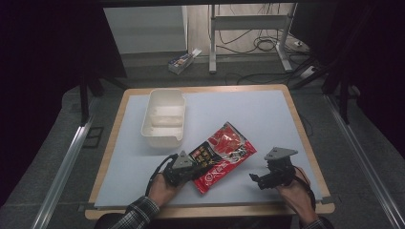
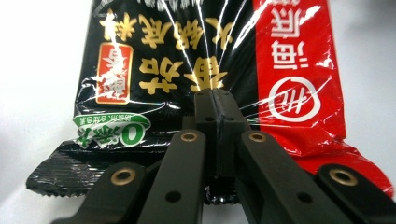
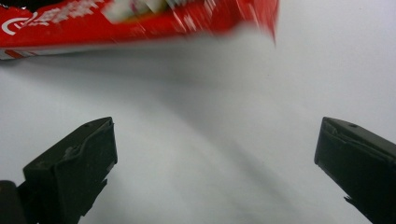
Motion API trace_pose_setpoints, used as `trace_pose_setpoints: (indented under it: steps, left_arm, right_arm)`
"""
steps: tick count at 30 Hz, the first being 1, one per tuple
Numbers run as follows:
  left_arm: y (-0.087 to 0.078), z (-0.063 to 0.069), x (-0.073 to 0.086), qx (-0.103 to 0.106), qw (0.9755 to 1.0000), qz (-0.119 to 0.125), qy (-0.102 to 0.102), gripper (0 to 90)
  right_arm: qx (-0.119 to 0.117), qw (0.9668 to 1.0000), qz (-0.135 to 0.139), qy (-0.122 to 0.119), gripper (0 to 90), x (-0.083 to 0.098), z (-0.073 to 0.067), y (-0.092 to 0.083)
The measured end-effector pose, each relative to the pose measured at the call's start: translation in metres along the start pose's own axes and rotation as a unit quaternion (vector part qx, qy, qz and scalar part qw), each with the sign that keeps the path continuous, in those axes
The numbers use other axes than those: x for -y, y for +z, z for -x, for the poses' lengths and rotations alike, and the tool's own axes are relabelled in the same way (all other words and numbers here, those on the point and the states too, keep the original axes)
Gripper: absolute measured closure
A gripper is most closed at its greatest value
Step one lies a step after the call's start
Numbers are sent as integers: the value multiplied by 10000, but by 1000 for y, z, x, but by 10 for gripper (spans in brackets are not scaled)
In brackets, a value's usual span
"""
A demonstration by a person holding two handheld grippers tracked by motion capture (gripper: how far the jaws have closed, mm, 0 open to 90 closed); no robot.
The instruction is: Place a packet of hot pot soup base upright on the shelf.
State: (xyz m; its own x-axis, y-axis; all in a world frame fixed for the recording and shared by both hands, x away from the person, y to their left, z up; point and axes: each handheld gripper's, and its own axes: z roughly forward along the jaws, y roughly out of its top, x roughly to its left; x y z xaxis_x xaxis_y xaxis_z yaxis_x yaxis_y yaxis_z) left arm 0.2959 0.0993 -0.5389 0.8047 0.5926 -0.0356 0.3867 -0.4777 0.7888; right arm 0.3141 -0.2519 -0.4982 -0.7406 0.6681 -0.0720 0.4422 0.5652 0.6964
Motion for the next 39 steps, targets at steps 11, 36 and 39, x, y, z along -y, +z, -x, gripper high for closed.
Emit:
trace_pose_setpoints:
  steps: [11,36,39]
  left_arm:
    - [-3,-3,8,113,9997,-95,-196,900]
    - [-3,-3,9,99,9998,-97,-170,900]
    - [-3,-3,9,106,9997,-103,-174,900]
  right_arm:
    - [-149,9997,154,139,0,-1,-6,-5]
    - [-763,9956,544,-29,0,-69,-38,-6]
    - [-874,9950,480,79,0,-82,-38,-4]
